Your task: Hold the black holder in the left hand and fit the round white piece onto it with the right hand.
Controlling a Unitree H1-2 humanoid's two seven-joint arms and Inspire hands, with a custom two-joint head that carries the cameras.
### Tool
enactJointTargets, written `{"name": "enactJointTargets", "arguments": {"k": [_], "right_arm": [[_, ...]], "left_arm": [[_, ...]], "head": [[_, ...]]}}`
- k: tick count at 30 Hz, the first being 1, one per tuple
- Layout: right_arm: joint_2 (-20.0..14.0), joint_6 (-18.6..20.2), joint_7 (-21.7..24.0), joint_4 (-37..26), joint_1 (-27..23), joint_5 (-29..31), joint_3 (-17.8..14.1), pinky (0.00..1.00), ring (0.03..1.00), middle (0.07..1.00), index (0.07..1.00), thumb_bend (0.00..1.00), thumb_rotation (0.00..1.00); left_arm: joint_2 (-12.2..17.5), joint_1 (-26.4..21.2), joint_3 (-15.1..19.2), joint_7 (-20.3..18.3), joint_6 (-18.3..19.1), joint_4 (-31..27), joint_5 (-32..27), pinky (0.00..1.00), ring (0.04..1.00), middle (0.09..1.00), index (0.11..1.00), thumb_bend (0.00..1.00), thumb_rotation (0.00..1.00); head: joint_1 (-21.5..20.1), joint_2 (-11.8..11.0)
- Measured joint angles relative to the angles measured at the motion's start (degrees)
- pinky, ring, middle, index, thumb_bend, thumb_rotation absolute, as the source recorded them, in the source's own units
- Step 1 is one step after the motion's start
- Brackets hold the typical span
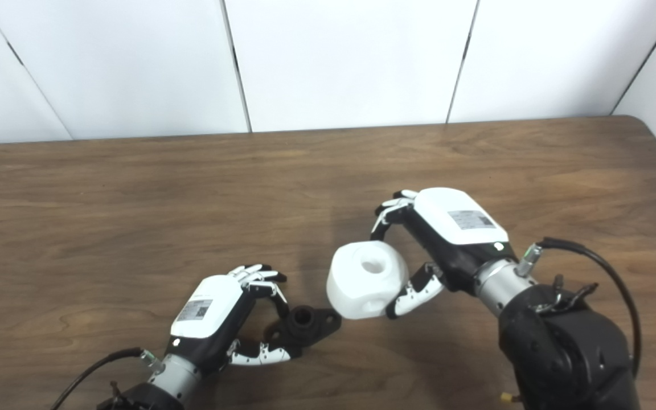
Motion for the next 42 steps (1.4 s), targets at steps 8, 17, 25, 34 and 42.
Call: {"name": "enactJointTargets", "arguments": {"k": [8,17,25,34,42], "right_arm": [[3.14,-3.16,-0.27,0.00,0.09,-0.60,1.07,0.78,0.907,0.824,0.484,0.52,0.13],[6.17,-6.41,-0.79,0.08,0.20,-1.73,2.36,0.80,0.921,0.827,0.484,0.52,0.13],[9.05,-7.30,-1.18,0.92,0.78,-2.36,3.25,0.80,0.929,0.824,0.484,0.52,0.13],[9.63,-9.82,-2.75,3.02,1.43,-4.40,4.14,0.81,0.939,0.825,0.484,0.52,0.13],[10.42,-11.38,-4.29,4.31,2.59,-4.78,4.47,0.83,0.947,0.816,0.484,0.52,0.13]], "left_arm": [[0.09,-0.31,-0.17,-0.35,0.03,0.10,-0.06,0.90,0.896,0.821,0.489,0.52,0.05],[0.15,-0.68,-0.29,-0.76,0.08,0.15,0.09,0.90,0.894,0.820,0.489,0.52,0.05],[-0.04,-0.73,-0.34,-0.80,0.20,0.20,0.34,0.90,0.893,0.819,0.489,0.52,0.05],[-0.49,-0.84,-0.55,-0.97,0.80,0.19,0.70,0.89,0.894,0.821,0.489,0.52,0.05],[-0.63,-0.98,-0.62,-1.12,0.93,0.20,0.78,0.89,0.894,0.822,0.489,0.52,0.05]], "head": [[0.00,0.09],[0.17,-0.09],[0.44,0.00],[0.61,0.18],[0.52,0.26]]}}
